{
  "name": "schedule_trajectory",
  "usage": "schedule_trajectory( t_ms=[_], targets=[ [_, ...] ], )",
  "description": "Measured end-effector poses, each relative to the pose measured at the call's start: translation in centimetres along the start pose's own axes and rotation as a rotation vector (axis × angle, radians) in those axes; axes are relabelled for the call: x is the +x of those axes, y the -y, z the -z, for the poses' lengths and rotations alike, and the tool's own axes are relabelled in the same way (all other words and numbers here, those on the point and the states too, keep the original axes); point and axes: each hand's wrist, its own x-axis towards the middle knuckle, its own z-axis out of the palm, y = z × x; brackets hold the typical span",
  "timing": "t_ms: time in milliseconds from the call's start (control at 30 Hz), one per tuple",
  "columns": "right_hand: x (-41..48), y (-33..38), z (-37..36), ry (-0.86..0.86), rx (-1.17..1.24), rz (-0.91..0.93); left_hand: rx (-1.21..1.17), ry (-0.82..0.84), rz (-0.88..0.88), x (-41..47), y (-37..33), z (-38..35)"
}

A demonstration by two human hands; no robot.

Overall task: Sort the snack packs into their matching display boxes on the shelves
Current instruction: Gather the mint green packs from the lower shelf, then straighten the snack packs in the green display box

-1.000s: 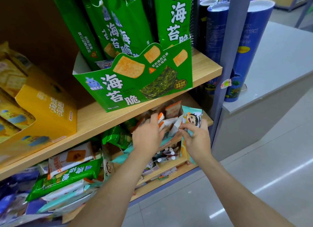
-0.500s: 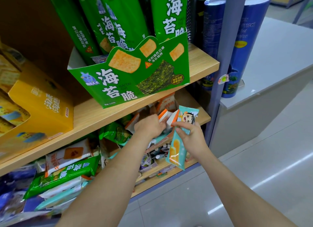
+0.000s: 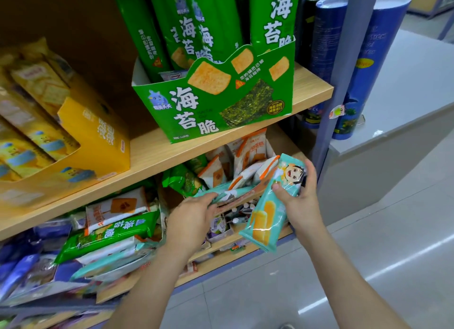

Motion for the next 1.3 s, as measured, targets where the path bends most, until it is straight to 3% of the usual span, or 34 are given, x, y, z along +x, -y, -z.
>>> schedule_trajectory(
  t_ms=[100,200,267,367,433,467,567,767,900,1000,1067,1100,1167,1233,1300],
  targets=[
    [-1.5,0.1,-0.2,-0.020,0.106,-0.101,-0.013,-0.119,-0.018,1.0,0.5,-1.7],
    [-3.8,1.0,-1.3,0.119,0.209,-0.225,0.055,-0.096,0.009,1.6,0.5,-2.1],
    [-5.2,0.8,-2.3,0.168,0.226,-0.291,-0.019,-0.097,-0.002,0.6,0.7,-1.4],
    [-7.7,0.6,-5.1,0.187,0.260,-0.253,-0.497,-0.140,0.120,-3.9,0.9,0.7],
    [-9.6,0.1,-7.7,0.158,0.302,-0.176,-0.924,0.046,0.216,-7.7,1.0,2.0],
    [-10.6,-0.4,-9.1,0.117,0.307,-0.137,-1.024,0.135,0.224,-9.5,1.2,2.5],
    [-13.5,-1.9,-13.2,0.034,0.167,-0.064,-1.016,0.173,0.239,-13.6,3.4,2.7],
    [-18.0,-4.7,-18.8,0.194,0.102,-0.112,-1.130,0.031,0.326,-17.7,11.9,4.0],
    [-20.3,-6.6,-21.6,0.293,0.089,-0.202,-1.213,0.185,0.359,-19.4,16.8,4.4],
    [-21.5,-7.7,-23.2,0.287,0.042,-0.136,-1.245,0.338,0.307,-19.6,18.9,4.6],
    [-21.6,-7.9,-23.7,0.248,0.052,-0.091,-1.277,0.296,0.348,-18.7,20.7,4.9],
    [-21.5,-8.0,-23.8,0.233,0.052,-0.068,-1.164,0.171,0.367,-17.9,22.2,4.8],
    [-21.2,-8.3,-23.9,0.227,0.008,-0.016,-0.606,-0.078,0.301,-15.5,25.6,4.5],
    [-21.2,-8.5,-23.9,0.242,-0.069,0.015,-0.180,-0.084,0.197,-13.2,28.6,4.4],
    [-21.2,-8.8,-24.0,0.240,-0.163,0.029,0.023,0.054,0.173,-11.2,30.0,4.5]
  ],
)
